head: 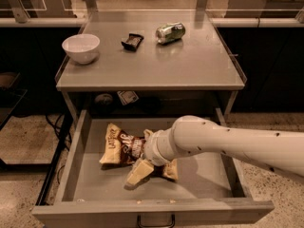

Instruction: Pick brown chip bag from top drawer and place on counter

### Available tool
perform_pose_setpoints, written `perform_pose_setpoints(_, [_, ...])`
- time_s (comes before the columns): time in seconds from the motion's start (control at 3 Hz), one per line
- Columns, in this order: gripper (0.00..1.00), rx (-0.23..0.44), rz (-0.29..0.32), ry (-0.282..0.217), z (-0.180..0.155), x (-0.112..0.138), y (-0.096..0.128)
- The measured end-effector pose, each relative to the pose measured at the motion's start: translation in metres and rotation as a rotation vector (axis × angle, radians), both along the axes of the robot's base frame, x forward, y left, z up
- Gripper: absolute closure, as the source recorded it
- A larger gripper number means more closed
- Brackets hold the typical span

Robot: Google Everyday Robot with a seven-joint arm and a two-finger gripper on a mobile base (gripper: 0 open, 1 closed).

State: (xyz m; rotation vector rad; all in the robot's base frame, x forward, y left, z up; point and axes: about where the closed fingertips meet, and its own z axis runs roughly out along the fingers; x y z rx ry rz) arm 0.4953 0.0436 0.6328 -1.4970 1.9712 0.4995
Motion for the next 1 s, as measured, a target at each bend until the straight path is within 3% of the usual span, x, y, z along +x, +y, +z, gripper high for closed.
perform_pose_setpoints(0.33, [0.00, -0.003, -0.006, -0.007, -0.0019, 0.0024, -0.0001])
perform_pose_setpoints(1.0, [0.42, -0.003, -0.006, -0.007, -0.0019, 0.0023, 0.0000])
